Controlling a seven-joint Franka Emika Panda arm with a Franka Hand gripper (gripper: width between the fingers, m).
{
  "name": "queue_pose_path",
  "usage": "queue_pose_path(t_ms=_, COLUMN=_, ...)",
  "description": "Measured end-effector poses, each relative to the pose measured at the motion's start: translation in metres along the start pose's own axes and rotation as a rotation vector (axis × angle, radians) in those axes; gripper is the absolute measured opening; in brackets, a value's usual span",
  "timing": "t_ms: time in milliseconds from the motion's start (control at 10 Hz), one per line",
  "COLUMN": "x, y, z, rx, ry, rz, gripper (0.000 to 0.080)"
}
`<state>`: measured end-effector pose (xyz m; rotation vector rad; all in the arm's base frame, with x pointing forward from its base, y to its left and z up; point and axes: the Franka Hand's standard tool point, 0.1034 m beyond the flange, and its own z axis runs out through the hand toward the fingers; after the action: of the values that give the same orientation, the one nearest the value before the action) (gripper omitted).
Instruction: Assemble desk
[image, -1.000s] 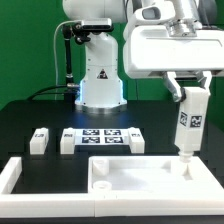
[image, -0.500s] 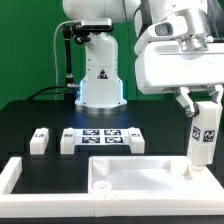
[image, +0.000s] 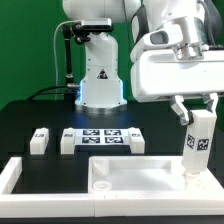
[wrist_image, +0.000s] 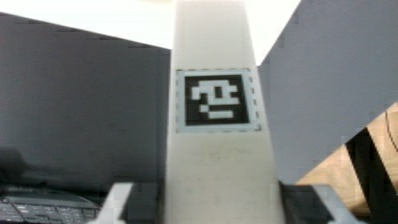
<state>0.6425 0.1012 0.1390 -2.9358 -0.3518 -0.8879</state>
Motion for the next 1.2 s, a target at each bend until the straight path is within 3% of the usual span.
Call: queue_pose_path(t_ms=1200, x=-0.014, y=-0.008, z=0.016, rx=0.002, ry=0.013, rz=-0.006, gripper=0.0290)
